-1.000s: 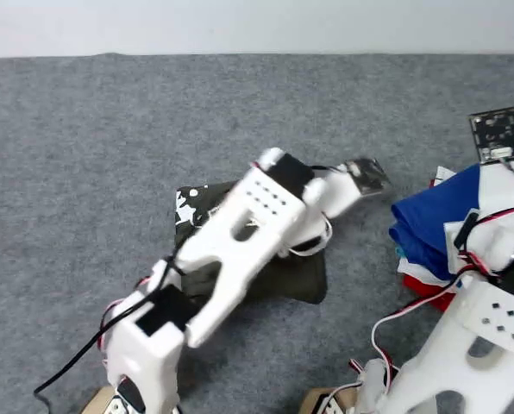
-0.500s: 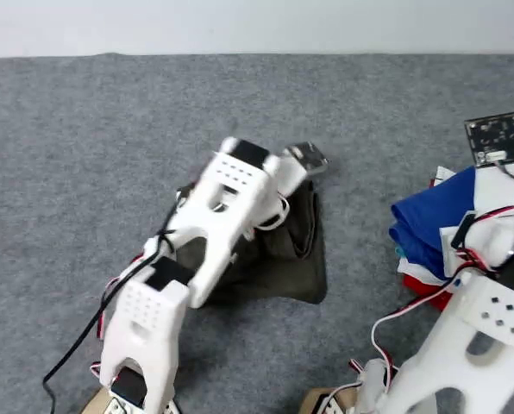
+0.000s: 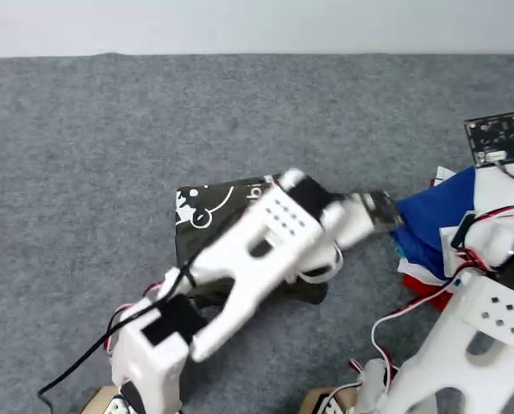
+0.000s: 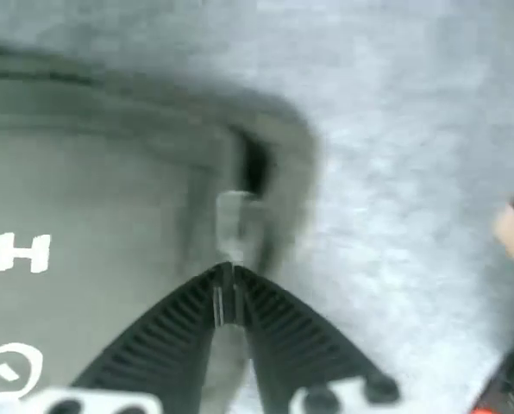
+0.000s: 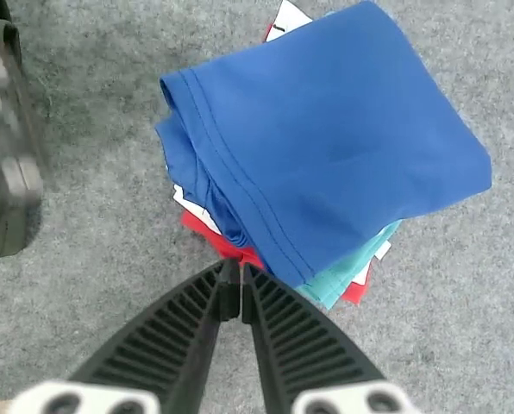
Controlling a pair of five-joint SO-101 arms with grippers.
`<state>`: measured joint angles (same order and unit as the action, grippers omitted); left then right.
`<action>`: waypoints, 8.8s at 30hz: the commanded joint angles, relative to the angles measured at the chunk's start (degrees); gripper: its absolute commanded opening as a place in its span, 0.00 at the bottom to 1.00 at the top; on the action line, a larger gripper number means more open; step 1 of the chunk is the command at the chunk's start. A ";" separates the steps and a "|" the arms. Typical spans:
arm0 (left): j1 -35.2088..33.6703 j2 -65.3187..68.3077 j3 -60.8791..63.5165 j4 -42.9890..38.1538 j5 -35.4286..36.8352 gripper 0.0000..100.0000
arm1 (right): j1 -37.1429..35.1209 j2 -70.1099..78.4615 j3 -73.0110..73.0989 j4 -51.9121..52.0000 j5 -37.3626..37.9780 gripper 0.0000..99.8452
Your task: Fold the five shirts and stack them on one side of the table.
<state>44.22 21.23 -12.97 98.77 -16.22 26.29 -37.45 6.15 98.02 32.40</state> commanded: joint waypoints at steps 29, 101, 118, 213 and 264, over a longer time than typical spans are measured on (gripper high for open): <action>-47.82 -27.60 11.82 -0.79 0.00 0.01 | -28.26 24.66 6.07 -18.07 -18.99 0.08; -44.66 -34.37 32.66 -6.68 0.44 0.01 | -47.08 32.40 -13.54 3.38 -14.15 0.01; -28.13 -3.78 34.07 -14.59 0.00 0.01 | -25.45 26.51 -13.54 4.53 -11.43 0.01; -69.45 -45.19 39.78 -14.24 -4.75 0.00 | -44.97 68.44 -38.51 -27.12 -2.81 0.01; -46.68 4.84 10.07 -21.54 5.45 0.01 | -31.25 55.87 -38.07 -0.31 -9.32 0.01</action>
<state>-1.05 28.18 -0.75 76.00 -10.42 -5.27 22.07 -29.36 97.14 23.52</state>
